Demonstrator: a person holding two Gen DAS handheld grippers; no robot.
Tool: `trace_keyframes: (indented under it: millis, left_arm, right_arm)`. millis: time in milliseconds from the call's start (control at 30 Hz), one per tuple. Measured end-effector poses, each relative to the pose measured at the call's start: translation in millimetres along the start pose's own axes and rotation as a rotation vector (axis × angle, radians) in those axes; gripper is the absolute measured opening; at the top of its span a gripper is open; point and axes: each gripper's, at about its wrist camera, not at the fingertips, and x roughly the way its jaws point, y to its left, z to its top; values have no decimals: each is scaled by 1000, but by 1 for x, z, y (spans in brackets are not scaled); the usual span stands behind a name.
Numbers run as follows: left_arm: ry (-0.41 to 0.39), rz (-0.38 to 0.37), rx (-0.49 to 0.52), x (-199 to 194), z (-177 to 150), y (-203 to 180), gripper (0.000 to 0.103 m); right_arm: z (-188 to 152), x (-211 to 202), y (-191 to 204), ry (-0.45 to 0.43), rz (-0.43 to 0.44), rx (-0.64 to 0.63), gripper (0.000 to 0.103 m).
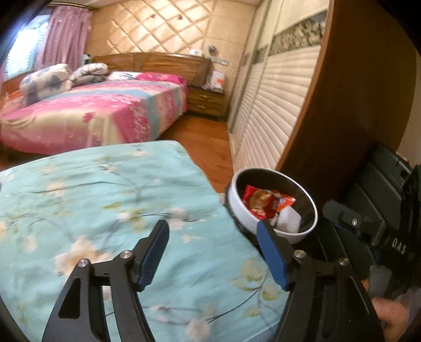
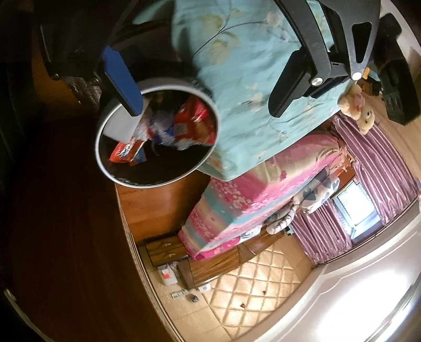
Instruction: Collect trash
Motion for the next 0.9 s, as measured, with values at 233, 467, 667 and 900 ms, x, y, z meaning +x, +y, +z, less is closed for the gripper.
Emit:
trace_keyframes:
  millis: [233,467,667,900]
  left_arm:
    - [-102,74,9,-51,-22,11,78]
    - [-254,173,40,-95,-39,7,102]
    - [-317,275,90,-109,-66,-2,102]
    - [-317,303,97,-108,-82,-4,102]
  right_arm:
    - [-20,-16,37,-77,-35,-93,98]
    - [-24,-47,79,-247,-93,-248,103]
    - [-34,-44,85,-284,-82,-280,103]
    - [-48,-42,86,-272,-56,-278,103]
